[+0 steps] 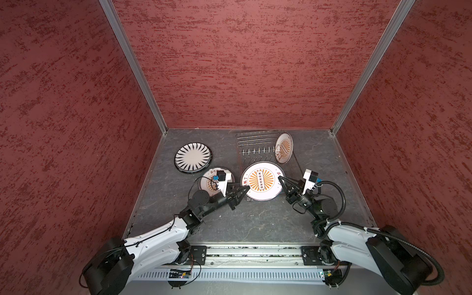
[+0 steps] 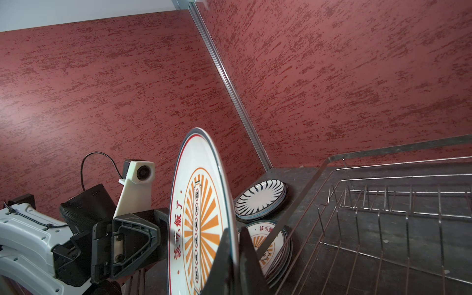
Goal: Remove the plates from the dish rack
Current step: 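Grasp the sunburst plate rim with the left gripper beside the right gripper, then open the right gripper and draw it back while the left gripper holds the plate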
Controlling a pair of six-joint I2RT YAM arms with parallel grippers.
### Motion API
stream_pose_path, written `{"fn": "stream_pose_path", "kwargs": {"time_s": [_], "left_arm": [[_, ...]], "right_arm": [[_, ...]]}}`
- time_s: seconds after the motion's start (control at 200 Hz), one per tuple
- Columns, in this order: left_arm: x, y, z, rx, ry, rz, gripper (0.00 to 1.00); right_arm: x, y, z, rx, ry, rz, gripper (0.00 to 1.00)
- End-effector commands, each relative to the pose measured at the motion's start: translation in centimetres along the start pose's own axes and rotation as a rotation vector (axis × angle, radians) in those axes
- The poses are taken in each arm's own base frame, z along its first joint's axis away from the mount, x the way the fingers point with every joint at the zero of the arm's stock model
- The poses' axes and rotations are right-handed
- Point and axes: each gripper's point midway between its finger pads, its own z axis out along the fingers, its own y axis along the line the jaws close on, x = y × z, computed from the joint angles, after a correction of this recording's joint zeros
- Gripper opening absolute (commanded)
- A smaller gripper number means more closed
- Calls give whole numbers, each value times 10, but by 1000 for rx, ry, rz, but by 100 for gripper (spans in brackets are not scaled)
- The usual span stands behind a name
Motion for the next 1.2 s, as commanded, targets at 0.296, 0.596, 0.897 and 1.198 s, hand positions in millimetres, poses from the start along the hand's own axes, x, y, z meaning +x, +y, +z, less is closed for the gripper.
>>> {"fn": "stream_pose_path", "kwargs": {"time_s": [0.296,0.596,0.897,1.198], "left_arm": [[0,-13,5,35,77,-60,7],[0,-12,6,32,75,-65,0],[-15,-10,-4,14,-20,-73,0],[-22,-2,-13,-38,-81,-79,0]], "right_arm": [[-26,12,12,-29,-117,-58,0],[-20,11,18,-32,-95,-62,0],[-15,17,17,-64,-72,-79,26],[-15,13,16,-41,-69,-59,99]]}}
